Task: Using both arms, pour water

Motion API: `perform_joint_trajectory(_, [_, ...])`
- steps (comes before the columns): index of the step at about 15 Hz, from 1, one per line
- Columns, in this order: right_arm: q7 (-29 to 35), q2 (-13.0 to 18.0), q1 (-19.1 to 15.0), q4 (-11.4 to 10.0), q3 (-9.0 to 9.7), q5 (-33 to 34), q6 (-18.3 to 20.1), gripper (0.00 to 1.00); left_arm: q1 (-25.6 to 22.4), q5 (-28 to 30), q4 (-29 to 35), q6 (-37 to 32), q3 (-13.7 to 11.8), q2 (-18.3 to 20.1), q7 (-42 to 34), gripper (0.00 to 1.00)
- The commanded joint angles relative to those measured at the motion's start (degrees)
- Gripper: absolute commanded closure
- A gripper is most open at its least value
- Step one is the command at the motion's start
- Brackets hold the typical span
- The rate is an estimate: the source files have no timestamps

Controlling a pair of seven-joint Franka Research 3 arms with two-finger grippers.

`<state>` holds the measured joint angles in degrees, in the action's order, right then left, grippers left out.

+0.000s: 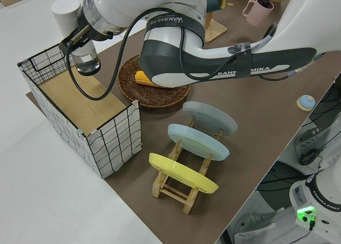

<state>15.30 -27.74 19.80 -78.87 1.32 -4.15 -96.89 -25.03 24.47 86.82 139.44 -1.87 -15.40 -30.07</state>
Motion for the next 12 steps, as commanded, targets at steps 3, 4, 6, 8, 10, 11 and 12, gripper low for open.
perform_joint_trajectory(3, [14.91, 1.46, 7.00, -1.55, -0.09, -8.23, -0.58, 1.000, 2.53, -5.58, 1.42, -6.19, -0.51, 5.90, 8.79, 1.00])
perform_joint_trajectory(4, [17.89, 1.11, 8.23, -1.37, -0.09, -9.11, -0.84, 1.000, 3.14, -5.58, 1.86, -7.41, -0.51, 6.69, 9.93, 1.00])
perform_joint_trajectory(6, [21.68, 0.58, 11.04, -1.28, -0.09, -9.47, -2.86, 1.000, 3.93, -6.62, 3.43, -8.91, -0.51, 8.71, 11.61, 1.00])
perform_joint_trajectory(8, [23.80, -0.20, 12.28, -1.28, -0.01, -11.04, -4.26, 1.000, 5.25, -9.61, 6.51, -8.92, -0.33, 11.43, 14.41, 1.00])
perform_joint_trajectory(10, [24.77, -1.17, 13.42, -1.28, 0.00, -13.33, -5.50, 1.000, 7.00, -10.15, 8.71, -8.92, -0.42, 13.37, 16.62, 1.00])
perform_joint_trajectory(11, [25.99, -1.70, 14.82, -1.28, 0.08, -13.34, -6.72, 1.000, 7.71, -10.76, 9.94, -8.83, -0.42, 14.34, 17.84, 1.00])
perform_joint_trajectory(12, [27.75, -2.14, 15.96, -1.28, 0.08, -13.43, -8.39, 1.000, 8.93, -12.24, 11.51, -8.83, -0.42, 15.65, 19.77, 1.00])
